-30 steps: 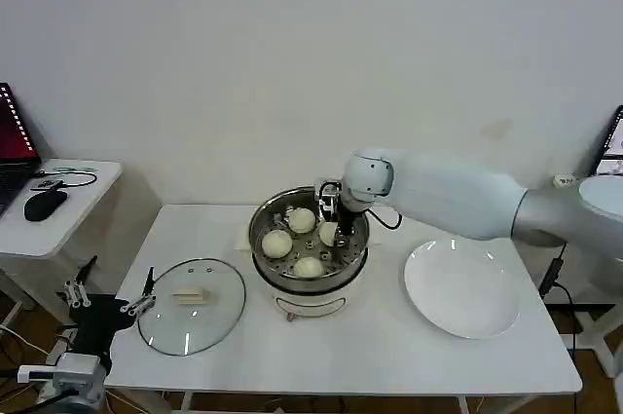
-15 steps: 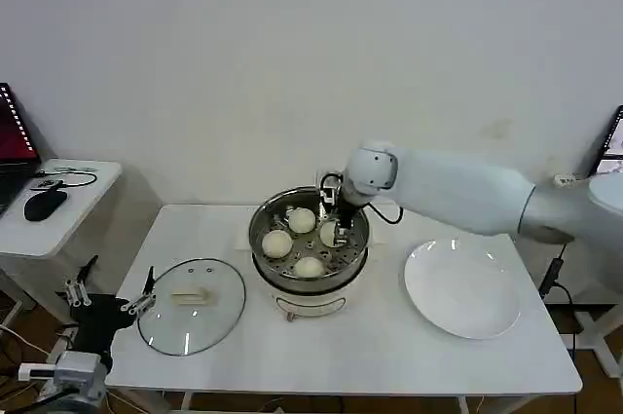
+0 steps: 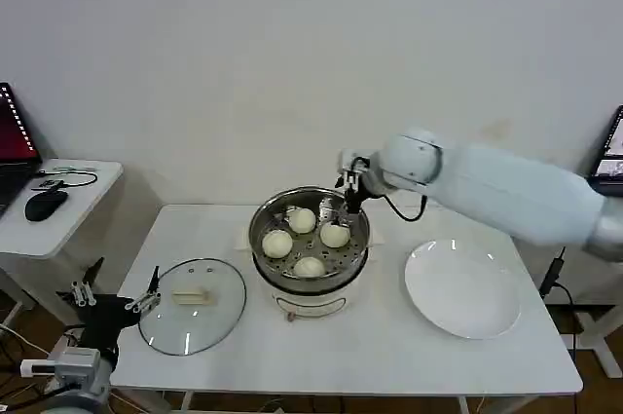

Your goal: Take steamed baozi put them in steamer then cover it.

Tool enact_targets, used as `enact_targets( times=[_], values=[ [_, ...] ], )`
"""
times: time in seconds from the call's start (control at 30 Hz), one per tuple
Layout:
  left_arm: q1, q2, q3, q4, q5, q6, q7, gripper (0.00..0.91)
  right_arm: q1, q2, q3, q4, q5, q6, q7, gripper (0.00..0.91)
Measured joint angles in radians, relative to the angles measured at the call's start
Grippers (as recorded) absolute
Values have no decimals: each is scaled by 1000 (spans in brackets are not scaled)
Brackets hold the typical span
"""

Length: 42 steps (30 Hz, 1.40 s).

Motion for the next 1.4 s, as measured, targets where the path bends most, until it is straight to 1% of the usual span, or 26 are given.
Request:
enact_targets(
  times=[0.1, 0.17, 0.27, 0.33, 0.4, 0.5, 0.63, 0.77, 0.87, 0.97, 1.07, 1.13, 1.27, 1.4],
  values=[
    [-7, 2, 1, 18, -29, -29, -19, 907, -109, -63, 113, 61, 0, 46, 110, 907],
    [-11, 1, -1, 28, -50, -45, -30, 907, -204, -96, 213, 99, -12, 83, 178, 907],
    [-14, -2, -2, 42, -77, -71, -47, 907, -361, -136, 375, 147, -30, 139, 263, 907],
    [-11, -2, 1, 50, -85, -88, -55, 907, -481, -147, 499, 172, -51, 177, 306, 907],
    [-7, -2, 5, 60, -89, -104, -60, 907, -611, -150, 634, 193, -81, 218, 337, 907],
    [0, 1, 10, 77, -75, -126, -61, 907, -802, -136, 834, 217, -136, 282, 363, 907],
    [11, 11, 19, 106, 5, -156, -49, 907, -1037, -89, 1098, 251, -200, 368, 366, 907],
    [11, 27, 29, 143, 134, -186, -42, 907, -1251, -21, 1356, 273, -247, 455, 347, 907],
    [3, 40, 42, 185, 262, -218, -46, 907, -1389, 36, 1521, 279, -270, 517, 328, 907],
    [-5, 53, 54, 234, 404, -250, -57, 907, -1512, 89, 1660, 281, -283, 578, 313, 907],
    [-15, 65, 66, 285, 553, -285, -72, 907, -1624, 137, 1757, 278, -287, 631, 297, 907],
    [-23, 74, 76, 319, 651, -303, -83, 907, -1690, 163, 1800, 277, -292, 662, 287, 907],
    [-42, 94, 101, 386, 824, -323, -96, 907, -1797, 208, 1856, 287, -290, 701, 275, 907],
    [-68, 101, 131, 449, 978, -338, -109, 907, -1877, 245, 1886, 309, -283, 721, 272, 907]
  ],
)
